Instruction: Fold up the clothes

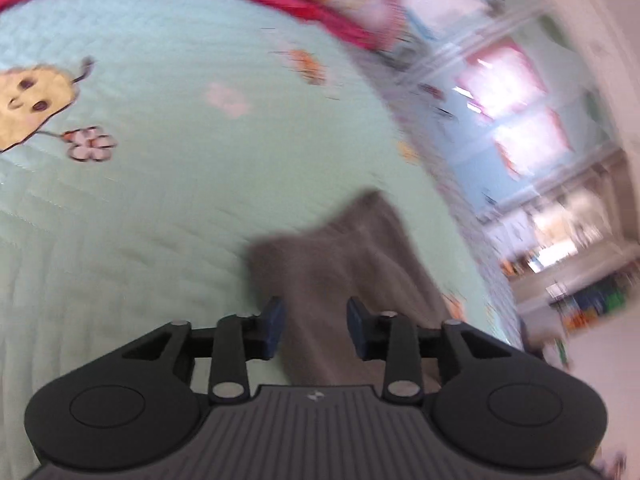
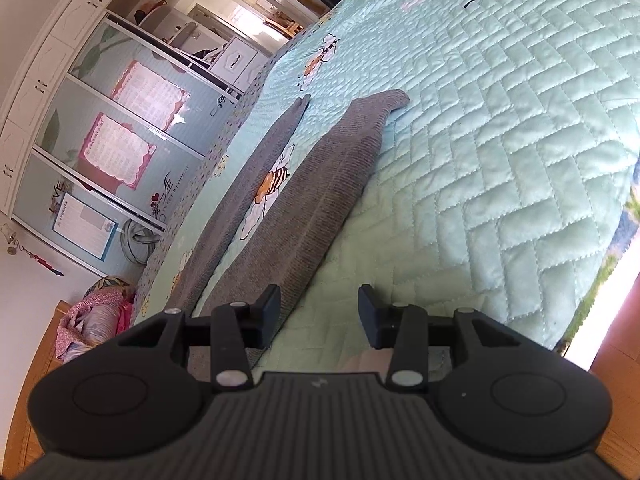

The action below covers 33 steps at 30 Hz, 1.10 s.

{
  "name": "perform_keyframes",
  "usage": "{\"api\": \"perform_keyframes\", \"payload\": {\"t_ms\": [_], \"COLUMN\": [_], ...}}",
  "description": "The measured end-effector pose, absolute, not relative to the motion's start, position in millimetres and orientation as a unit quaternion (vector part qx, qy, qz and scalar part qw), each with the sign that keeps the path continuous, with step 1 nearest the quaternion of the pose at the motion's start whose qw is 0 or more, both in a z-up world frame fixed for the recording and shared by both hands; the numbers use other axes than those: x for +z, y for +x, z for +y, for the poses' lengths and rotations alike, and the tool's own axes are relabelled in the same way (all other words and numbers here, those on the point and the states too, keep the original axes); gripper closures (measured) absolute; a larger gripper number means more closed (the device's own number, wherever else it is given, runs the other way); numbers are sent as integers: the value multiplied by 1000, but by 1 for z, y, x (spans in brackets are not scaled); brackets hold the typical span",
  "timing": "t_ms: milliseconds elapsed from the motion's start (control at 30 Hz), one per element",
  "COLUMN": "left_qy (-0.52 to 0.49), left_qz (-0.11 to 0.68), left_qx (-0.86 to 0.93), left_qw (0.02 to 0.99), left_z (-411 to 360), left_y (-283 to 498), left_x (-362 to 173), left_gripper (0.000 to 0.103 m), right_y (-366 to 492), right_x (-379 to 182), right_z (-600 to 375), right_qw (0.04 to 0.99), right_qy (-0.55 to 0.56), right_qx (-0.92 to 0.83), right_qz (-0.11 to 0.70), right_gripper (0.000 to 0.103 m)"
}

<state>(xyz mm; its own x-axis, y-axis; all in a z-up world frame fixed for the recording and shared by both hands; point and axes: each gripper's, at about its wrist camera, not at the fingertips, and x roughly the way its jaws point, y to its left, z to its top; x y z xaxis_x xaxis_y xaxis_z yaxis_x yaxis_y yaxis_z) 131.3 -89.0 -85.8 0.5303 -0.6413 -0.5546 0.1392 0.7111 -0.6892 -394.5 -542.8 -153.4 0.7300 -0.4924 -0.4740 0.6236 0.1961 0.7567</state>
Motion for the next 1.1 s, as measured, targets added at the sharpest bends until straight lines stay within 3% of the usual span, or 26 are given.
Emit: {"api": "perform_keyframes", "payload": {"t_ms": [133,333,533,567,667,733,900,933,1000,1100], "left_qy": [-219,-86,2,19,45,59,69,70,76,120], "left_qz": [409,388,421,427,397,395,381,376,368,382], "left_qx": [-290,-357,-336,-328,-346,-345,-331,-336,-352,-375], "left_qw": [837,845,843,842,849,850,860,861,857,836], "left_z": [-110,-177,-240,-240,-222,-209,-200,-208,-228,-267], "left_y": [76,33,55,56,41,32,20,19,16,14], "left_x": [-66,-55,-100,-111,-114,-108,-88,-84,-79,-88], "left_gripper": [53,52,51,58,58,51,48,47,44,37], "right_y": [-392,-350,-239,-223,-201,-217,-245,-244,-226,-184], "right_x": [-151,-127,-107,-108,-122,-124,-98,-90,-78,-78], "right_z": [-541,-516,-484,-480,-473,-467,-447,-442,-434,-428], "right_qw": [773,805,854,860,860,871,872,876,888,897], "right_qy": [514,498,437,412,342,313,276,268,253,228], "right_qx": [-364,-313,-249,-255,-295,-295,-339,-340,-323,-298], "right_qz": [69,81,134,160,239,237,220,212,208,233], "right_gripper": [57,56,47,47,51,53,51,50,38,33]}}
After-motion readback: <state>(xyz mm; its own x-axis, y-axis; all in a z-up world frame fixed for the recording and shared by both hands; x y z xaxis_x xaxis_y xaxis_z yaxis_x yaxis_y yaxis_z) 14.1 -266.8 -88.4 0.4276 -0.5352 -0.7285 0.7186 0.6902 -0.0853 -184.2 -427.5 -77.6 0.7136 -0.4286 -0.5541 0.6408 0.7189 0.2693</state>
